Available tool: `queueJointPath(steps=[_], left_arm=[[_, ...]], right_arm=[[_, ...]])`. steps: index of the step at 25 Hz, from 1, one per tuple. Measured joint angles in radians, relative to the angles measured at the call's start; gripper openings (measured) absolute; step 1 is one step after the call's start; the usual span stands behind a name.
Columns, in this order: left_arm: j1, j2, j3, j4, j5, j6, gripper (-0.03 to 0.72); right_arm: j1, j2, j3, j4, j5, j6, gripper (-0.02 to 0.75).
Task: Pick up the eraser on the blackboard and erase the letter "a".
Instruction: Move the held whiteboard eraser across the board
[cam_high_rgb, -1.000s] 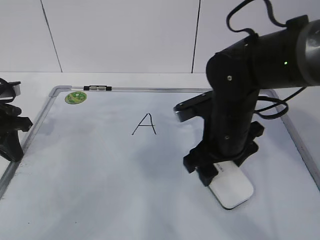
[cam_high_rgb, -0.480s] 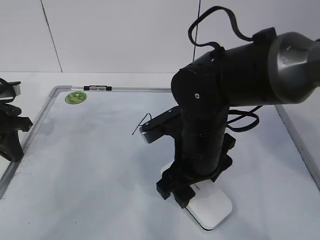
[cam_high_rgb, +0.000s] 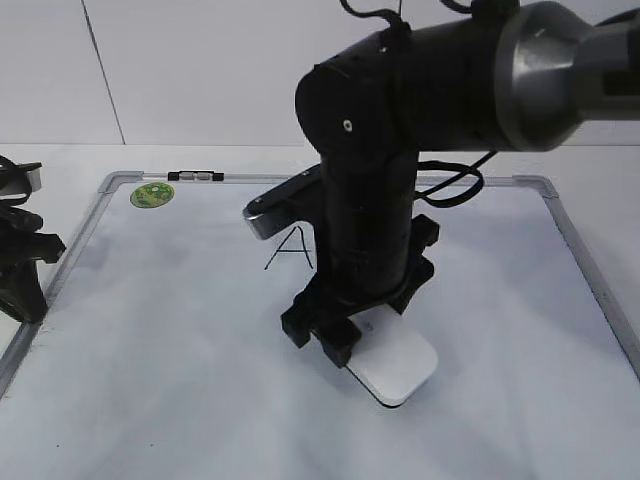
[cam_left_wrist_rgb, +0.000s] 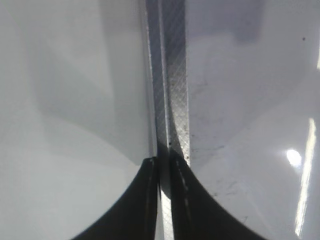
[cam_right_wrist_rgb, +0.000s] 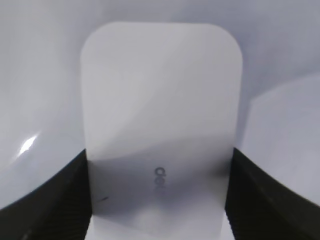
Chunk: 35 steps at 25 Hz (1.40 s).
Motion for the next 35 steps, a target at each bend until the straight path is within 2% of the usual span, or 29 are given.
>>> queueJointPath(steps=[4,8,16,26,35], left_arm=[[0.000,0.000,0.000,0.000,0.000,0.000,0.032],[0.000,0.000,0.000,0.000,0.000,0.000,0.032],[0.000,0.000,0.000,0.000,0.000,0.000,0.032],[0.000,0.000,0.000,0.000,0.000,0.000,0.033],[0.000,0.000,0.000,0.000,0.000,0.000,0.034]], right_arm=[[-0.009,0.000,-0.013,-0.029,0.043,0.002,0.570],[-0.057,-0.005,-0.013,-0.028,0.053,0.014,0.570],[-0.247,-0.032,0.010,-0.028,0.054,0.016,0.570],[-0.469,-0.081,0.164,-0.030,-0.004,0.061,0.570],[-0.608,-0.087,0.173,-0.031,-0.020,0.092,0.570]])
